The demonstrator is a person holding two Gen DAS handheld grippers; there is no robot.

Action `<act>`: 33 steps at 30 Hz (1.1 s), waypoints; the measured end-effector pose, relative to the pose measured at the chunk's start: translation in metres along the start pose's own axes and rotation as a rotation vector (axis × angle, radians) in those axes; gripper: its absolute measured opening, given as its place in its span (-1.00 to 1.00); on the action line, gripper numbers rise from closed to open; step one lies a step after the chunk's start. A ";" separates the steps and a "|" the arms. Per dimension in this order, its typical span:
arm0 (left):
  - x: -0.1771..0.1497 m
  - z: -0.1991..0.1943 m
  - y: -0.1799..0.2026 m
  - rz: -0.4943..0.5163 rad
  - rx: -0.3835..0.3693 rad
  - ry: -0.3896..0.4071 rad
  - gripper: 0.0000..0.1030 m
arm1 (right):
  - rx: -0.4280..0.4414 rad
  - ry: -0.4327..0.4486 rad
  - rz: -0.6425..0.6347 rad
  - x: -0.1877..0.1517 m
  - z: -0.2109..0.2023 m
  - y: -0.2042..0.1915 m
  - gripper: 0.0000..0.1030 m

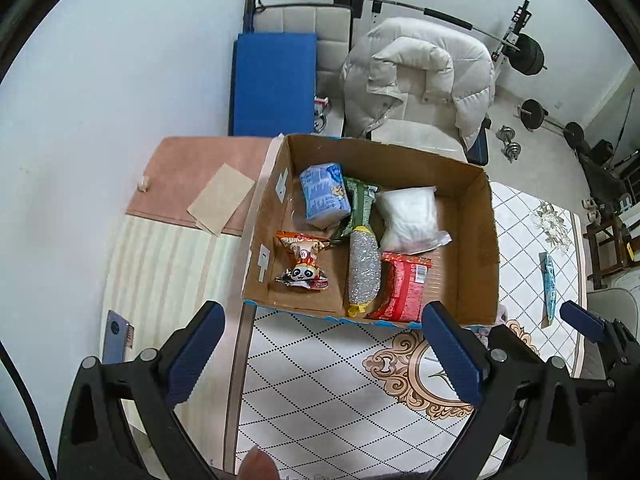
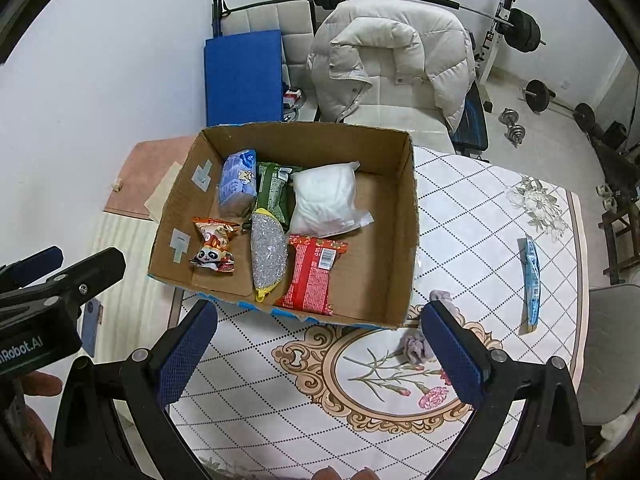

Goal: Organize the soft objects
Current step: 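Move both tools from the box toward the purple sock and blue tube, then grasp the purple sock with the left tool while the right tool grasps the blue tube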

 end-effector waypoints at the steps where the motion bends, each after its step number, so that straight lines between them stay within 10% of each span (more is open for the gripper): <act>1: -0.001 -0.002 0.003 0.005 0.005 0.007 0.96 | 0.003 0.006 0.000 -0.001 -0.004 0.002 1.00; 14: 0.003 -0.013 0.104 0.102 0.035 0.059 0.97 | 0.019 0.059 0.073 -0.007 -0.027 0.090 1.00; 26: -0.054 0.163 0.324 0.551 0.128 -0.345 0.81 | -0.145 -0.122 0.387 -0.067 0.031 0.376 1.00; 33: -0.091 0.240 0.346 0.573 0.235 -0.520 0.68 | -0.083 -0.221 0.394 -0.068 0.090 0.425 1.00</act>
Point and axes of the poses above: each gripper's, at about its wrist camera, not at the fingertips, and z roughly the way its jaws point, y to its right, x to its top, the point moved 7 cm from there along z, roughly the way its jaws point, and after that the axes turned 6 degrees about -y, right-handed, at the moved point
